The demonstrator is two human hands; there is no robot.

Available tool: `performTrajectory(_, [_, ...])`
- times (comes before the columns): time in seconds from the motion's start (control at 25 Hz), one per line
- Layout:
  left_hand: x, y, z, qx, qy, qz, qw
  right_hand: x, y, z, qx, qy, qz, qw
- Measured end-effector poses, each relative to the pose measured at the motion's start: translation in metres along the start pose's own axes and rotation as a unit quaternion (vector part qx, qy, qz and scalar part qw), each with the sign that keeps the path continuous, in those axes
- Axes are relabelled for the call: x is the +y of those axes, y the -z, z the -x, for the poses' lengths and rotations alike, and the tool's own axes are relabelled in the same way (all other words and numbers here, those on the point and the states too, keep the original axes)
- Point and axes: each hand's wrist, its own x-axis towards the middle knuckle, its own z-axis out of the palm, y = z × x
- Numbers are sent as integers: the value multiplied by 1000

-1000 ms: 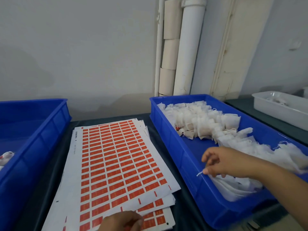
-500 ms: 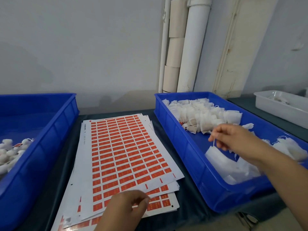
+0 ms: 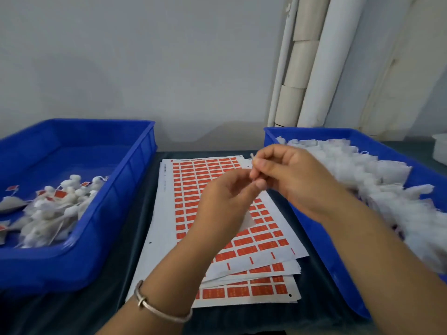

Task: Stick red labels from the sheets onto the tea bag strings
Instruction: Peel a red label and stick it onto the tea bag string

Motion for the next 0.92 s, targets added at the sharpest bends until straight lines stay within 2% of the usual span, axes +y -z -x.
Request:
performTrajectory(0.2, [-47, 28, 16, 90, 162, 29, 982, 43, -52, -12, 29, -45, 1, 999])
performTrajectory(0.28, [-66, 36, 23, 67, 237, 61, 967, 56, -64, -18, 45, -77, -15, 996])
performTrajectory(0.44, [-86, 54, 34, -34, 312, 63, 947, 78, -73, -24, 70, -148, -98, 982])
performTrajectory(0.52, [-90, 63, 35, -86, 335, 59, 937, 89, -78, -24, 68, -184, -150, 969])
performTrajectory(0.6, [-92, 66, 33, -107, 340, 41, 933, 98, -86, -22, 64, -220, -198, 953])
performTrajectory(0.72, [-93, 58, 33, -47, 323, 49, 944, 113, -94, -16, 64, -287, -249, 923])
performTrajectory(0.8, [-95, 51, 33, 3, 313, 94, 945, 123, -97, -7, 8, -307, -256, 917])
performTrajectory(0.84, [-96, 49, 32, 28, 310, 107, 944, 126, -99, -2, -32, -309, -245, 918])
performTrajectory(0.92, [-98, 47, 29, 71, 307, 113, 942, 126, -110, 5, -89, -297, -150, 939])
